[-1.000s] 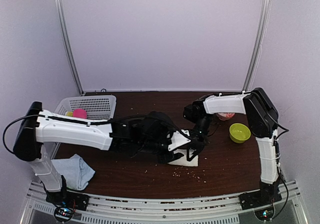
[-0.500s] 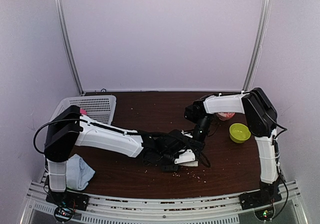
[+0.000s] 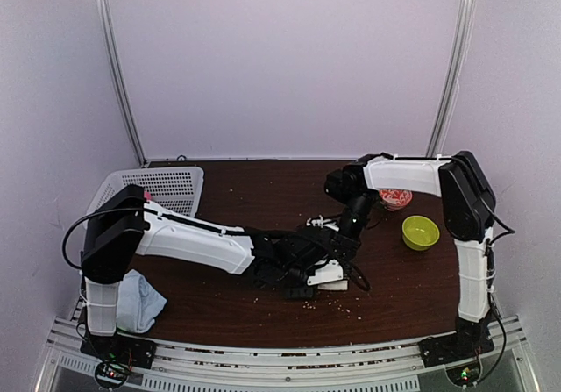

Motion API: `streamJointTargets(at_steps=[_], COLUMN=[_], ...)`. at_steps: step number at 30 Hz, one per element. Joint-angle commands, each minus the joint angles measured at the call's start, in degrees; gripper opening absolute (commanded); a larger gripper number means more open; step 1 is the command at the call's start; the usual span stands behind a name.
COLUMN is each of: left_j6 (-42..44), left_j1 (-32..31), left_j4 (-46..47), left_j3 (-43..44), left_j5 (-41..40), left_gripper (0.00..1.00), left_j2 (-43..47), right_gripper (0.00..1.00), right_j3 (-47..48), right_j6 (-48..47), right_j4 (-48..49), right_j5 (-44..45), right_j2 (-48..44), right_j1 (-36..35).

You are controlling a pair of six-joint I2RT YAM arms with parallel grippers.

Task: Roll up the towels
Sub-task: Roll the towel at the center of the board.

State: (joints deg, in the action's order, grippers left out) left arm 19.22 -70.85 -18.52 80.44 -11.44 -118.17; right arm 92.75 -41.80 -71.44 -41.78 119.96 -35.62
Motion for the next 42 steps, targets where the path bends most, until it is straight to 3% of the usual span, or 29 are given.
streamJointTargets(at_steps=[1, 4, 7, 11, 14, 17, 20, 24, 31, 42], left_j6=[-5.24, -11.13, -14.29, -17.49, -19.09, -21.14, -22.76, -23.95, -23.8, -22.72], left_j1=[0.05, 0.26, 0.97, 4.02, 7.28, 9.57, 11.29, 13.54, 15.17, 15.74], left_j4=[-10.77, -17.63, -19.8, -23.41, -27.0, -28.51, -29.36, -29.43, -29.35, -29.39], left_j3=[1.72, 5.58, 8.06, 12.68, 16.12, 18.25, 20.29, 21.68, 22.7, 23.14], left_j5=[5.43, 8.37, 16.81, 28.2, 36.12, 42.45, 48.19, 52.45, 52.53, 53.02], left_gripper=[0.12, 0.11, 0.1, 0.1, 0.1, 0.09, 0.08, 0.08, 0.08, 0.07], left_j2=[-0.02, -3.0, -5.86, -10.64, -14.4, -17.38, -19.94, -21.77, -22.5, -23.33], right_gripper=[0.48, 0.48, 0.47, 0.47, 0.5, 0.51, 0.5, 0.47, 0.43, 0.53], right_j3=[6.34, 8.0, 8.6, 4.09, 0.45, 2.5, -2.42, -13.03, -29.94, -39.55], right_j6=[3.52, 5.72, 6.95, 0.7, -4.6, -11.23, -12.0, -8.97, -3.55, -3.83], right_j4=[0.07, 0.88, 2.7, 4.27, 3.81, -5.36, -4.9, 2.33, 20.51, 37.68], right_j5=[1.66, 0.6, -4.92, -18.57, -19.99, -18.55, -12.64, 2.57, 26.09, 33.35], right_j2=[-10.65, -15.68, -22.19, -33.03, -39.66, -40.12, -42.6, -44.92, -44.75, -38.76], right_j1=[3.41, 5.67, 10.05, 16.65, 15.94, 11.66, 4.84, -5.24, -12.07, -16.09])
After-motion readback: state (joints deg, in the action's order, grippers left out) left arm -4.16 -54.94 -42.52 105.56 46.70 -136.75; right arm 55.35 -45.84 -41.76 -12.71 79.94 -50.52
